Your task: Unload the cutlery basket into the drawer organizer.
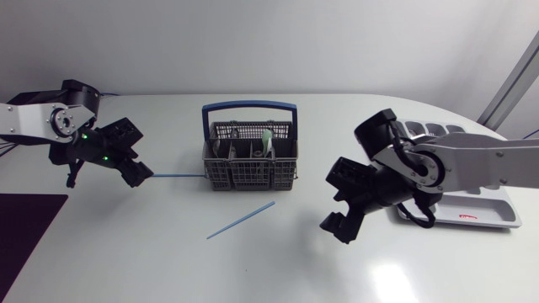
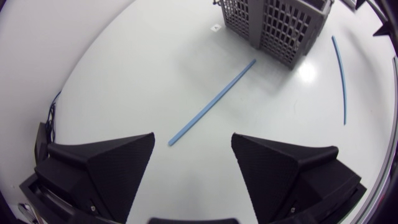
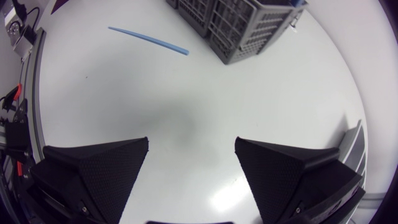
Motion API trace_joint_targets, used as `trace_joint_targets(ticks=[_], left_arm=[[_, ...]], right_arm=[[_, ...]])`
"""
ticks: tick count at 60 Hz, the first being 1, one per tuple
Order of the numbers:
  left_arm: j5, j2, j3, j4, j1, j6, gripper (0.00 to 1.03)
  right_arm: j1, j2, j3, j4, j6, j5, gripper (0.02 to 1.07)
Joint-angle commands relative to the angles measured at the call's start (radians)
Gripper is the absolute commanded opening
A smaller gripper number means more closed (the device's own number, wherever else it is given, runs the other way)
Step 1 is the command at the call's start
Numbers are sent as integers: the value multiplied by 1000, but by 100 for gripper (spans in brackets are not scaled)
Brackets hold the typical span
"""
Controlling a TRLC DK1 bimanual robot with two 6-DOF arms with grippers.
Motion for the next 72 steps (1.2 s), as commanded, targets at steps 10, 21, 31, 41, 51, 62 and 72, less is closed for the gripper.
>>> trace_joint_targets(ticks=[10,21,31,41,51,62,72], left_arm=[[13,192,220,-131,30,289,81],[13,310,383,-326,46,464,68],[13,368,444,-418,40,561,56],[13,427,492,-452,31,631,42],[2,482,533,-483,23,682,25],[-14,517,579,-515,10,712,12],[-35,536,587,-567,5,737,3]], right_arm=[[112,100,96,-37,-80,-6,102],[199,171,136,-42,-104,12,102],[221,245,191,-42,-121,14,102],[231,308,242,-45,-140,15,102],[244,329,260,-45,-166,23,102],[244,352,289,-48,-175,32,102],[241,363,299,-53,-184,38,102]])
